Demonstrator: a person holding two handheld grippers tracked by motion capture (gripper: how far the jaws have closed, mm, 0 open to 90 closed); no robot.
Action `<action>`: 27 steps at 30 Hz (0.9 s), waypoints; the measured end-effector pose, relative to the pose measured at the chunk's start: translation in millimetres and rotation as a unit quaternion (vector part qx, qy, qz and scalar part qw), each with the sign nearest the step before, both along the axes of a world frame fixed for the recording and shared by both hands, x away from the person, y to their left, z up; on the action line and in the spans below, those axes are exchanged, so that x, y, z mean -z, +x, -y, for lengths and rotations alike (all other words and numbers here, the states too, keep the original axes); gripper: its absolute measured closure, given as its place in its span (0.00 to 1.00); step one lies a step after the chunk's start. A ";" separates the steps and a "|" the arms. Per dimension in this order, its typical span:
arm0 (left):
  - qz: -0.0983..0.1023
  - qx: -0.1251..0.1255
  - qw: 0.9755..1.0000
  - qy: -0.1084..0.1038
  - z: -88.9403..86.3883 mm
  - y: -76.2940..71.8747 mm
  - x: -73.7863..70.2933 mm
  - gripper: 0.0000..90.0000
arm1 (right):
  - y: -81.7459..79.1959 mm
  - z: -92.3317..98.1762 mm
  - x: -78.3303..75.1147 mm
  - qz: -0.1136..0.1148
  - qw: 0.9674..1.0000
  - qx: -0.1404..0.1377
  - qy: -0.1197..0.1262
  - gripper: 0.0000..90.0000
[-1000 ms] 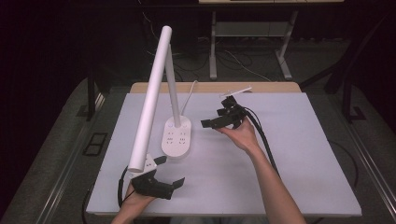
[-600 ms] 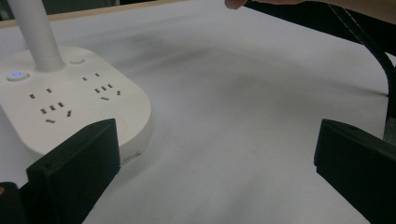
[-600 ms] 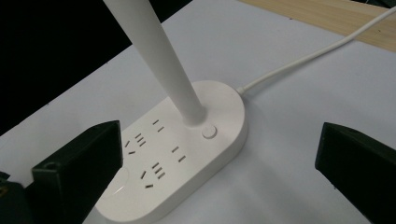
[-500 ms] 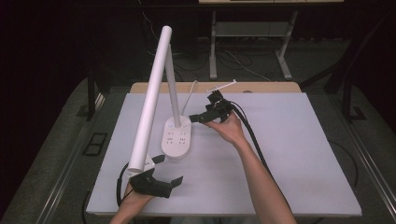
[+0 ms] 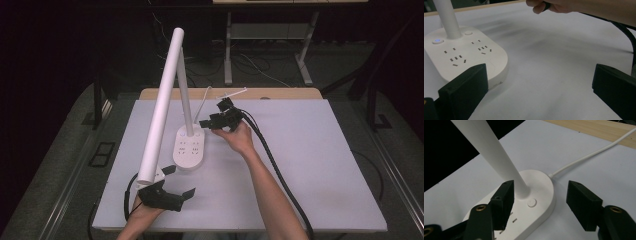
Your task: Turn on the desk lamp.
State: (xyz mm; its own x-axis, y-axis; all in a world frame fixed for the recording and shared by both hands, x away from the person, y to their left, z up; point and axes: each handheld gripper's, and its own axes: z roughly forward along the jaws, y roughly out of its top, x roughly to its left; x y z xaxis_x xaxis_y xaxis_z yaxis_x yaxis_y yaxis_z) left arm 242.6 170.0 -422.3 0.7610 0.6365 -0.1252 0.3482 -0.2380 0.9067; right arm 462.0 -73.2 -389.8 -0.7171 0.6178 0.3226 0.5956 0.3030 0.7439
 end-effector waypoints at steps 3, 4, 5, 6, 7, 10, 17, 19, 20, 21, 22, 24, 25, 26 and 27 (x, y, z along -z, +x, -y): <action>0.000 -0.001 1.000 0.000 -0.5 0.1 0.0 0.00 | 1.7 -2.8 5.8 -0.004 1.000 0.002 0.001 0.48; 0.000 -0.001 1.000 0.000 -0.8 0.1 -0.1 0.00 | 2.9 -4.6 10.3 -0.008 1.000 0.002 0.002 0.51; 0.000 -0.001 1.000 0.000 -0.8 0.1 -0.1 0.00 | 3.1 -5.9 12.2 -0.013 1.000 0.002 0.001 0.52; -0.001 -0.001 1.000 0.000 -0.9 0.1 -0.2 0.00 | 3.5 -7.0 14.1 -0.014 1.000 0.000 0.000 0.54; -0.001 -0.001 1.000 0.000 -1.0 0.2 -0.2 0.00 | 3.5 -7.0 14.1 -0.014 1.000 0.000 0.000 0.54; -0.001 -0.001 1.000 -0.002 -1.0 0.1 -0.2 0.00 | 4.3 -10.1 18.7 -0.017 1.000 -0.001 0.002 0.60; -0.001 -0.001 1.000 -0.001 -1.0 0.3 -0.1 0.00 | 5.7 -14.2 25.2 -0.027 1.000 -0.003 0.006 0.77; -0.001 -0.001 1.000 -0.002 -1.1 0.2 -0.2 0.00 | 5.8 -15.2 27.0 -0.029 1.000 -0.005 0.008 0.79; 0.000 -0.001 1.000 -0.002 -1.1 0.2 -0.2 0.00 | 6.0 -15.8 28.0 -0.028 1.000 -0.007 0.009 0.80; -0.001 -0.001 1.000 -0.002 -1.2 0.2 -0.2 0.00 | 5.8 -16.6 28.7 -0.030 0.999 -0.009 0.012 0.81; -0.001 0.000 1.000 -0.002 -1.2 0.2 -0.2 0.00 | 5.9 -17.2 29.7 -0.030 0.999 -0.012 0.013 0.83; -0.001 0.000 1.000 -0.001 -1.2 0.1 -0.2 0.00 | 5.7 -19.0 31.6 -0.030 0.999 -0.016 0.015 0.86; -0.001 0.000 1.000 -0.001 -1.2 0.1 -0.3 0.00 | 5.7 -19.0 31.6 -0.030 0.999 -0.016 0.015 0.86; -0.001 0.000 1.000 -0.001 -1.3 0.1 -0.3 0.00 | 5.9 -19.8 32.8 -0.031 0.999 -0.019 0.016 0.88; -0.001 0.000 1.000 -0.001 -1.3 0.1 -0.2 0.00 | 6.2 -20.9 34.8 -0.034 0.999 -0.021 0.019 0.92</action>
